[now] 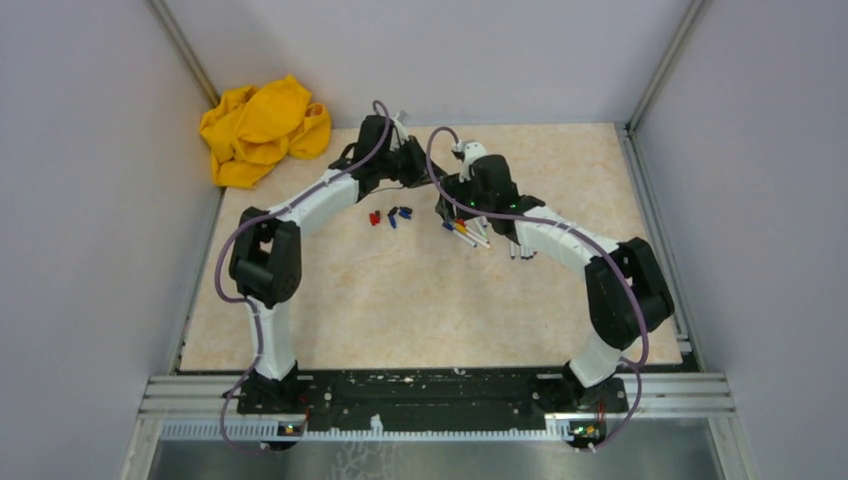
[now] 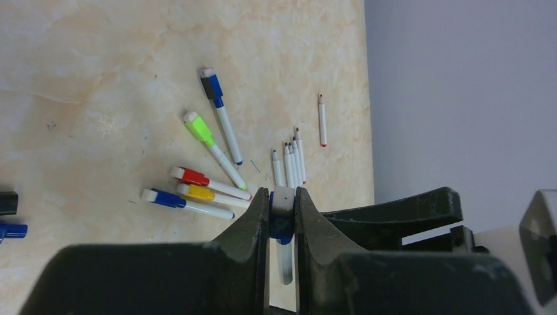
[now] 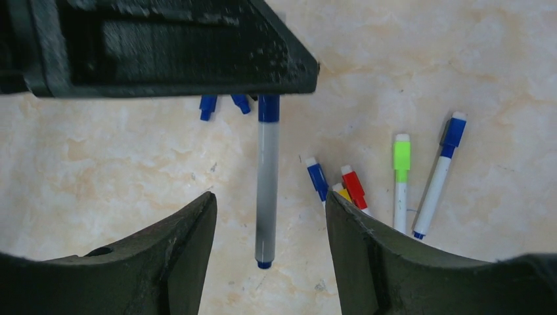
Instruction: Open the pen caps
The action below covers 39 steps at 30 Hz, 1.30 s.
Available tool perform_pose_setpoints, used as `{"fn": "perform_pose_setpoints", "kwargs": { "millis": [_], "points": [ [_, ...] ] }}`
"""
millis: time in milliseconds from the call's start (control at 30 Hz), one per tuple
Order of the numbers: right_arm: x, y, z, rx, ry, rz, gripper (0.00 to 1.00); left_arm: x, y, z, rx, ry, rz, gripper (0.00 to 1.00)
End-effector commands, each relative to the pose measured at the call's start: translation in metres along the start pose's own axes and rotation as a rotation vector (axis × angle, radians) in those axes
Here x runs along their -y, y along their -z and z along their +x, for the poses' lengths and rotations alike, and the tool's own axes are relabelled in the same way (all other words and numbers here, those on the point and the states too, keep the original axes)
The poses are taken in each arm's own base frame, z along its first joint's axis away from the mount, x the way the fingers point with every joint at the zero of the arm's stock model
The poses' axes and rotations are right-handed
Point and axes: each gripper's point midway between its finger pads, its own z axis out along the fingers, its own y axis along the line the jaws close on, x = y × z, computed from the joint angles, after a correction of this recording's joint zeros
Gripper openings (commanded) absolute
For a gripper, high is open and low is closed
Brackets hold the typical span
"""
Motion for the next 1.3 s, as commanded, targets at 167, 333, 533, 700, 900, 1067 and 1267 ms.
{"fn": "perform_pose_setpoints", "kwargs": {
  "millis": [167,333,533,700,900,1067,1267],
  "points": [
    [-0.012,-0.005,-0.038,0.091,0.03,-0.033,0.51,0.022,0.011,0.008,-0.014,-0.032,0.043,0.0],
    [-0.009,-0.01,-0.035,0.086,0.027,-0.029,0.32,0.026,0.013,0.013,-0.028,-0.032,0.06,0.0],
    [-0.006,-0.014,-0.034,0.088,0.016,-0.038,0.0,0.026,0.012,0.021,-0.047,-0.035,0.069,0.0],
    [-0.004,-0.01,-0.011,0.054,0.0,-0.039,0.0,0.005,0.004,-0.005,0.021,-0.023,0.01,0.0],
    [-0.003,0.007,0.039,-0.019,-0.032,-0.032,0.0,-0.021,-0.003,-0.085,0.167,0.016,-0.068,0.0],
    [-0.003,0.017,0.059,-0.038,-0.053,-0.026,0.0,-0.067,-0.004,-0.134,0.264,0.077,-0.172,0.0],
    [-0.008,0.027,0.053,-0.016,-0.054,-0.035,0.0,-0.098,0.005,-0.156,0.339,0.043,-0.31,0.0]
  ]
}}
